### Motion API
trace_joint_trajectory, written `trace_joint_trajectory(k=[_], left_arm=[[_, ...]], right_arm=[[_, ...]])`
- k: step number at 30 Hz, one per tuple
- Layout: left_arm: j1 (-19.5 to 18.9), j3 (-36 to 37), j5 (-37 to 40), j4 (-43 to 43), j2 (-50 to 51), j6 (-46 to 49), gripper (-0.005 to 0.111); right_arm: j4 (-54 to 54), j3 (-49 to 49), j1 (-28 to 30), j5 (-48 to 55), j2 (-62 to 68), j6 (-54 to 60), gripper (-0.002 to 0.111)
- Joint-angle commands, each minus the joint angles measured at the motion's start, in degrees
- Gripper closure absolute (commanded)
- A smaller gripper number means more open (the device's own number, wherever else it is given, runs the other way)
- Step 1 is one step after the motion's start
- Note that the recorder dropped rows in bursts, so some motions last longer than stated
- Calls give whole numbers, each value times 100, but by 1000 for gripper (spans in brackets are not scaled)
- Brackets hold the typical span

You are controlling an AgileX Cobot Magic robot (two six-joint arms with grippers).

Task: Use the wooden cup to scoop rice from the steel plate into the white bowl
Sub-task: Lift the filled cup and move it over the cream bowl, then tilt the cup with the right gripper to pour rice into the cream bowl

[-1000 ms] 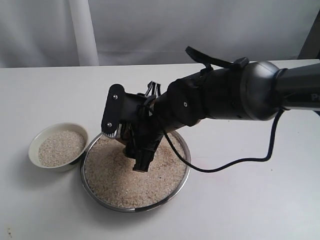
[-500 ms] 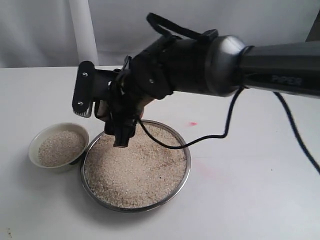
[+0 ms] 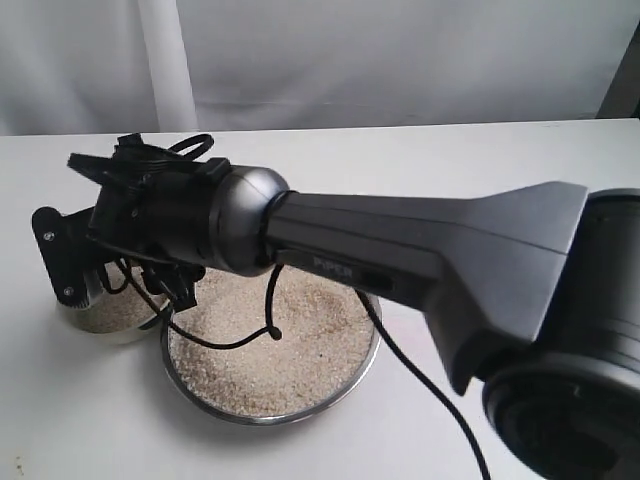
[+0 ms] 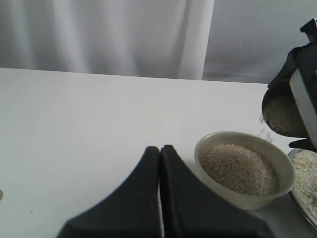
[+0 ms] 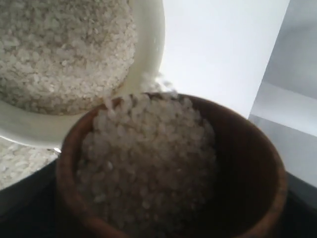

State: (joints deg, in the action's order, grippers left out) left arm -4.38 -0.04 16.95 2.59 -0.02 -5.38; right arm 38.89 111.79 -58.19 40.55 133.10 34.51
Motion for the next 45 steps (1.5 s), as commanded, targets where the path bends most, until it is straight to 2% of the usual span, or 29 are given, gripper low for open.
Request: trace_joint_trajectory(k=[1,14,27,45], left_arm=[[37,4,-66,-7,2,-12,107],[37,4,-66,-7,2,-12,107],[37,4,-66,-7,2,-12,107],[37,4,-66,-7,2,-12,107]], right_arm=[[624,102,-73,-11,113,-75,108],[1800,102,-73,-581,280,-155,108],[2383,102,-83,-684,331,-155,108],[3992,102,-243,-665,331,-131,108]])
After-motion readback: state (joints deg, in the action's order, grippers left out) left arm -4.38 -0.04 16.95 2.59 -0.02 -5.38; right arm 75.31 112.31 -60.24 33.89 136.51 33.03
